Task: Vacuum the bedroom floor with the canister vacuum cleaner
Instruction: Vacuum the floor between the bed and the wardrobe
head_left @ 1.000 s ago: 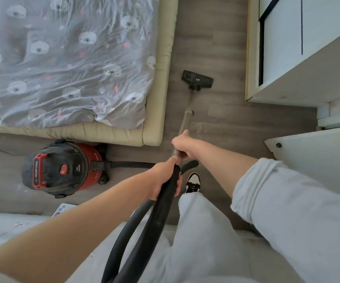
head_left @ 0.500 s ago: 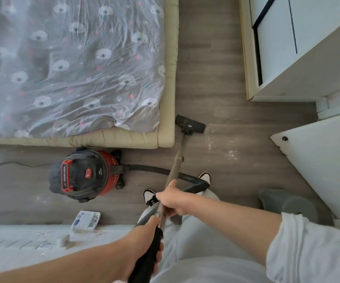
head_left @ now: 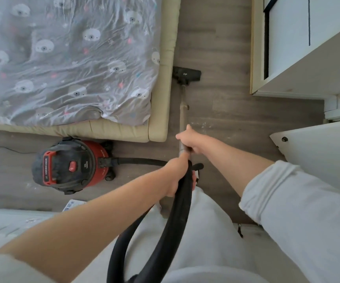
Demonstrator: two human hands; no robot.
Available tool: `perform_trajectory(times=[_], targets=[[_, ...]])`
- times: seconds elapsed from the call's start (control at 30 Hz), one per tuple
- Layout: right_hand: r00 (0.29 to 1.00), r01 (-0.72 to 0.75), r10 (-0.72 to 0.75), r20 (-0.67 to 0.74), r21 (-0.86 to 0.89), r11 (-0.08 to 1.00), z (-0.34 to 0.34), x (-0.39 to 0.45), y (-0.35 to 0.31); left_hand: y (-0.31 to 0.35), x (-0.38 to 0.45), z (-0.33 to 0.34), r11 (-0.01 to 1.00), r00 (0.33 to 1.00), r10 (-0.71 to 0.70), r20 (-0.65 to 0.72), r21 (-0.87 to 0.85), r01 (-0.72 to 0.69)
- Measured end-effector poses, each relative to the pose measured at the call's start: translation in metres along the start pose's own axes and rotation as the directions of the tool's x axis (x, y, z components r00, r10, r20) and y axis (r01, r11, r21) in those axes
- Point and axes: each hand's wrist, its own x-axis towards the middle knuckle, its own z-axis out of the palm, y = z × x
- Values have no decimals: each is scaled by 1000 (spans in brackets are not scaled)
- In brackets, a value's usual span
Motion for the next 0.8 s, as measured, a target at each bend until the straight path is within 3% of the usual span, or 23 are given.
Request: perform_trajectory(times=[0.27,0.53,0.6,0.7,0.8], targets=[[999,-3,14,-39,285,959,-44,-4,10,25,-28,31,994,995,-55,78,96,47],[990,26,65,-126,610,792,-50,-38,43,17,-58,35,941,985,-42,167,339,-17],[981,30,101,-164,648,761,-44,-47,56,8,-66,24,905,975,-61,214,424,-36],[968,25,161,-191,713,700,-28,-64,78,-7,-89,-11,821,922,-202,329,570,-23],[952,32,220,-213,784,620,-5,-87,99,-16,-121,-63,657,851,-349,392,750,-76]])
